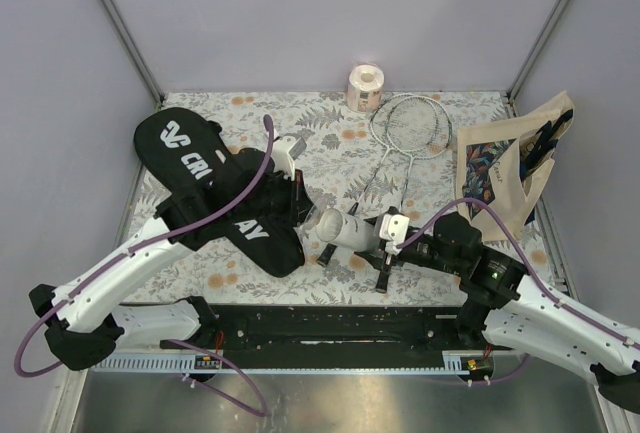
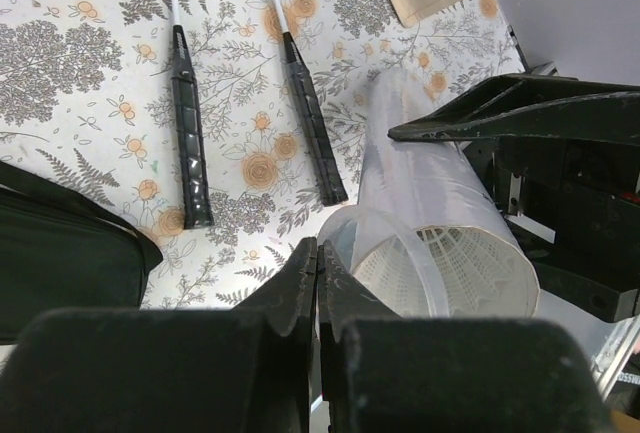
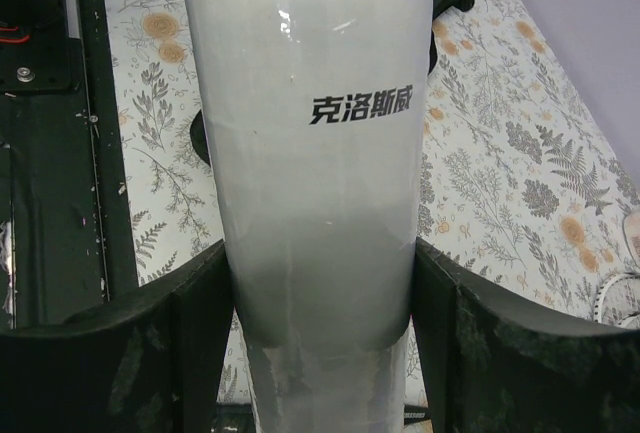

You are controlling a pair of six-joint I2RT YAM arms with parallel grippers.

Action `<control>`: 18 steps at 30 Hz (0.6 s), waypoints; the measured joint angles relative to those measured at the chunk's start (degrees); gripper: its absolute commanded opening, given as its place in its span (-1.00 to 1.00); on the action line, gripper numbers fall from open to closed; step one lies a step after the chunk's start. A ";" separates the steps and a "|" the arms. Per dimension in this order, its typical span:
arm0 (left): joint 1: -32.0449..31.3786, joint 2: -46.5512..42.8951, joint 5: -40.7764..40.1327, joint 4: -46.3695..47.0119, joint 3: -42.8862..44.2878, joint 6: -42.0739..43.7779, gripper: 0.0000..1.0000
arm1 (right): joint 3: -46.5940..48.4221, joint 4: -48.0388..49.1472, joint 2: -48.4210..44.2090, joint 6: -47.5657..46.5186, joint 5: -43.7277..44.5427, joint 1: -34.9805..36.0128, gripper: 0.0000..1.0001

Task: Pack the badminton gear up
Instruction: Close the lid on the shuttle tube.

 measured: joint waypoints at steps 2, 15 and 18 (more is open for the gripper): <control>-0.07 0.20 -0.52 -0.11 0.00 0.20 -0.95 | 0.00 0.00 0.11 0.09 0.20 0.00 -0.23; -0.59 2.01 -4.20 -0.35 0.00 0.61 -0.94 | 0.00 -0.52 1.05 0.90 0.35 0.00 -0.23; -0.90 2.23 -5.07 -0.35 0.00 0.61 -0.94 | 0.02 -0.57 1.40 1.20 0.35 0.00 -0.23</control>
